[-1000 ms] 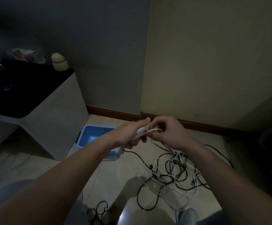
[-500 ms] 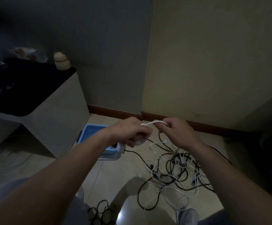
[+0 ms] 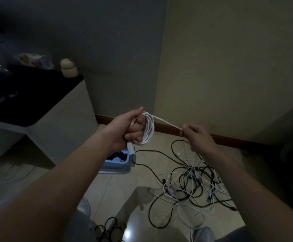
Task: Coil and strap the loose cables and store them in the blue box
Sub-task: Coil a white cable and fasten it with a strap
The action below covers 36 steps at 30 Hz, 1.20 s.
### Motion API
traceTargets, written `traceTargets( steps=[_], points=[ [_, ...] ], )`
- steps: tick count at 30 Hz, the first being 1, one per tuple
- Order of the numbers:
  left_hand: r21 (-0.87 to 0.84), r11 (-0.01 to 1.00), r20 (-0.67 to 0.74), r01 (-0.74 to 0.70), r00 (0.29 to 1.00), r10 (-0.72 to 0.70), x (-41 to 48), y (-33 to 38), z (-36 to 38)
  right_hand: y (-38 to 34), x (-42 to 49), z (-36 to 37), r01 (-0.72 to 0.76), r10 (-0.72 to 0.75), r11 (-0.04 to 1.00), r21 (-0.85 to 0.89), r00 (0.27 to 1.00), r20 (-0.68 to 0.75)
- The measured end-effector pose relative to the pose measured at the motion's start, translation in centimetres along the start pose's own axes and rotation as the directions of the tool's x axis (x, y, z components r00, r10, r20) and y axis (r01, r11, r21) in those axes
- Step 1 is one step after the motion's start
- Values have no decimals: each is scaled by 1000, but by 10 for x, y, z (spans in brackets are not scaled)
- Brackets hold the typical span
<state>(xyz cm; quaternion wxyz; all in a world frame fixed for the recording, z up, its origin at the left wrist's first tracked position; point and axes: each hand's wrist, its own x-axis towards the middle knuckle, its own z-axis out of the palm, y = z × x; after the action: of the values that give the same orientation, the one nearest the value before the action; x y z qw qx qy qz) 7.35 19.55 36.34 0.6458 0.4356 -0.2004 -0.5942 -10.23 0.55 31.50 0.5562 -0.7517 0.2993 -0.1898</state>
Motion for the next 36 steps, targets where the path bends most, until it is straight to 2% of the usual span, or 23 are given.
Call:
traceTargets(
  steps=[3, 6, 10, 15, 22, 28, 30, 31, 33, 36],
  points=[
    [-88, 996, 22, -4, 1000, 6, 0, -4, 6, 5, -3, 10, 67, -50, 948, -312, 997, 63],
    [-214, 976, -12, -44, 999, 42, 0, -5, 8, 3, -12, 22, 122, -42, 894, -431, 981, 191],
    [-314, 941, -109, -129, 989, 100, 1, -3, 6, -5, -23, 37, 56, 40, 952, -302, 952, 303],
    [-348, 915, -258, -204, 959, 115, 4, -4, 6, -18, -36, 45, 92, -12, 973, -214, 938, 346],
    [-273, 927, -380, -257, 914, 142, 7, -2, 9, -33, -46, 48, 16, 29, 995, -96, 893, 449],
    [-108, 964, -478, -244, 863, 165, 11, -3, 9, -38, -46, 51, -39, 4, 995, 90, 932, 362],
    [101, 975, -488, -198, 844, 222, 11, -4, 7, -39, -47, 49, -69, -5, 983, 168, 913, 407],
    [268, 949, -484, -165, 829, 281, 11, -6, 5, -39, -47, 47, -78, -5, 982, 173, 901, 434],
    [552, 826, -428, -108, 814, 392, 9, -11, 6, -39, -47, 45, -64, -11, 987, 150, 891, 453],
    [734, 678, -339, -31, 848, 406, 10, -23, 8, -38, -45, 47, -15, -53, 987, 162, 912, 407]
  ],
)
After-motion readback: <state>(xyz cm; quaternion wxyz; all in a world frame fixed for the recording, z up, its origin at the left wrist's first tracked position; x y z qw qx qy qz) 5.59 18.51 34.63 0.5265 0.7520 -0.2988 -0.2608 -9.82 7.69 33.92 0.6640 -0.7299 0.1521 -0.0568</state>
